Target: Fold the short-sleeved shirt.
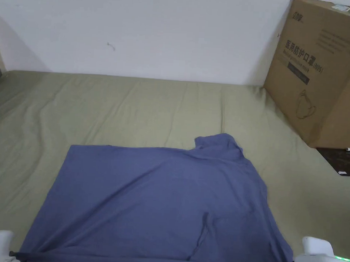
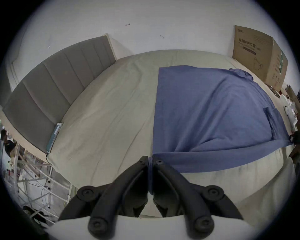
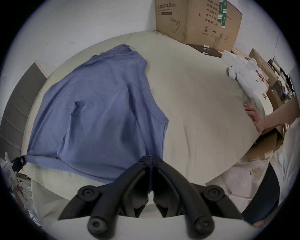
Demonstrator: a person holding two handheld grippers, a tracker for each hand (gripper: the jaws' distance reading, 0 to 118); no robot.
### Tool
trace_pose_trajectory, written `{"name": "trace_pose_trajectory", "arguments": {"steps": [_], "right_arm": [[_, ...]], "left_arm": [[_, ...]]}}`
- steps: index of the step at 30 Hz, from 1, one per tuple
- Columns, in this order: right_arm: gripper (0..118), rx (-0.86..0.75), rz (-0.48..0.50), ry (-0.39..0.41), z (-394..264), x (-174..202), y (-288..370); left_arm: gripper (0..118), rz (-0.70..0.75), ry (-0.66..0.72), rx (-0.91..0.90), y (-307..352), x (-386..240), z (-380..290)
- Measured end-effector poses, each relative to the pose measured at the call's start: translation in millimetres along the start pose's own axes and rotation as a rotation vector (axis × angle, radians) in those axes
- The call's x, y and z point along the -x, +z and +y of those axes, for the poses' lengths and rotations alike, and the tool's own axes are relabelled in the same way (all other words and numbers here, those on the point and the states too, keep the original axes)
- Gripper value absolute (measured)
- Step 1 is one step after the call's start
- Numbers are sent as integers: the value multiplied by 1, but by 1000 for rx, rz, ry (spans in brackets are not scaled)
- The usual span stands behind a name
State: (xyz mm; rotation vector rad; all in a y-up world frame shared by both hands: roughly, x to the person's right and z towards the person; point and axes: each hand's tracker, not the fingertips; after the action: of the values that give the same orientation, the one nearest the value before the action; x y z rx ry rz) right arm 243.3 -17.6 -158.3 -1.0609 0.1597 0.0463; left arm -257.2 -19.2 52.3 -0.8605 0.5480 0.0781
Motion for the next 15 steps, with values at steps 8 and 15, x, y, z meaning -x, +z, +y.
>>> {"name": "trace_pose_trajectory", "arguments": {"steps": [8,15], "right_arm": [[84,-66,-31,79,1,8,20],[24,-117,-12,135,-8,12,28]], "left_arm": [[112,-72,57,-2,15,6,0],[15,-139,120,6,43,13,-11]]}}
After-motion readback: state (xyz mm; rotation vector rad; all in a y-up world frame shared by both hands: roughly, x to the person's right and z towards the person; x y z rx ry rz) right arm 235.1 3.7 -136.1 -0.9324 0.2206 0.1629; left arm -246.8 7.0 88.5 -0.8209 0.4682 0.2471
